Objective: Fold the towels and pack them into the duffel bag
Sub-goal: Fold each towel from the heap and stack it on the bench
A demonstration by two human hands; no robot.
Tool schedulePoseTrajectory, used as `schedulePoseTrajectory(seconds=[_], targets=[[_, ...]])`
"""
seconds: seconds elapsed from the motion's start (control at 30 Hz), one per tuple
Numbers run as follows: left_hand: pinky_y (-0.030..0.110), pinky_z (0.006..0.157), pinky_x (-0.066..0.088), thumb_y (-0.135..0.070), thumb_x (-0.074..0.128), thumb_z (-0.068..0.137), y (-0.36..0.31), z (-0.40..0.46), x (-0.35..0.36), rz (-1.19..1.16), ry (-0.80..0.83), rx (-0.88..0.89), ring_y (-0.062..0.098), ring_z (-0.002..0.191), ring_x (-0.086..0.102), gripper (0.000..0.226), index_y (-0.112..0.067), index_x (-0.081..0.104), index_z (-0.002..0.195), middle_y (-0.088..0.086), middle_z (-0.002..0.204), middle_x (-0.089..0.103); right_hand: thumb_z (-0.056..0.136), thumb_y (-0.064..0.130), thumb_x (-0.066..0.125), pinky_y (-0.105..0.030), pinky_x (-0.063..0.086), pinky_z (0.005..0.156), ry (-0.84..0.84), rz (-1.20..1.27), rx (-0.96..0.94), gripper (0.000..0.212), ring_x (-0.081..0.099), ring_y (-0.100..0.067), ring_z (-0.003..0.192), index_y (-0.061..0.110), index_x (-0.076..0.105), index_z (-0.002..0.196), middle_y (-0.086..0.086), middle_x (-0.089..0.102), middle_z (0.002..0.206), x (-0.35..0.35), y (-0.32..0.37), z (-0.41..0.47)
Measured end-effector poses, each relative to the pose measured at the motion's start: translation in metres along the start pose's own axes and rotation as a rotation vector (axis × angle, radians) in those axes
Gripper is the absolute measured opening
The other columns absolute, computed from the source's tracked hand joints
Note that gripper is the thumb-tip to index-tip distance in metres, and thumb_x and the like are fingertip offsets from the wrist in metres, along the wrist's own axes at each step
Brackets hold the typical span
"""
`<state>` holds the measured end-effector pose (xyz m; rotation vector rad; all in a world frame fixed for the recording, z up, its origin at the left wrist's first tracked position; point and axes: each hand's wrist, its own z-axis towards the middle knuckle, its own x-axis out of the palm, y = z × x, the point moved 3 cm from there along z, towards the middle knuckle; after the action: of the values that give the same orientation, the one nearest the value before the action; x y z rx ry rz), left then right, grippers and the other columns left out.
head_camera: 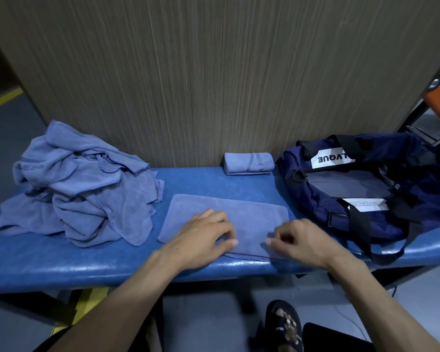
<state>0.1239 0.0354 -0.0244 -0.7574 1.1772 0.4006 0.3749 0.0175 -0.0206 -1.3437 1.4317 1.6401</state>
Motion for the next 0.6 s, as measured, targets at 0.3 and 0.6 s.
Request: schedulePoseTrajectory(seconds=[0.3, 0.6], targets=[[0.052, 0.121, -0.016, -0.065, 0.021, 0.101, -0.015, -0.009, 0.052, 0.264, 0.302, -0.04, 0.02, 0.15, -0.029, 0.071, -0.041, -0.013, 0.158, -0.008, 0.165, -0.024, 0.107, 0.049, 0.018, -0.041, -0.002, 0.124, 0.091, -0.167, 0.184, 0.062, -0.013, -0.02, 0.155, 0.028, -0.003, 0.162, 0.004, -0.014, 0.169, 0.034, -0.006, 0.031], [0.041, 0.118, 0.032, -0.048, 0.035, 0.105, 0.007, -0.003, 0.01, -0.01, -0.026, -0.112, 0.017, 0.14, 0.042, 0.041, -0.033, 0.057, 0.137, -0.01, 0.148, 0.051, 0.102, 0.045, 0.04, -0.04, 0.034, 0.105, -0.127, 0.003, 0.191, 0.056, 0.046, -0.034, 0.116, 0.012, 0.048, 0.147, -0.01, 0.055, 0.128, 0.01, -0.009, 0.043]])
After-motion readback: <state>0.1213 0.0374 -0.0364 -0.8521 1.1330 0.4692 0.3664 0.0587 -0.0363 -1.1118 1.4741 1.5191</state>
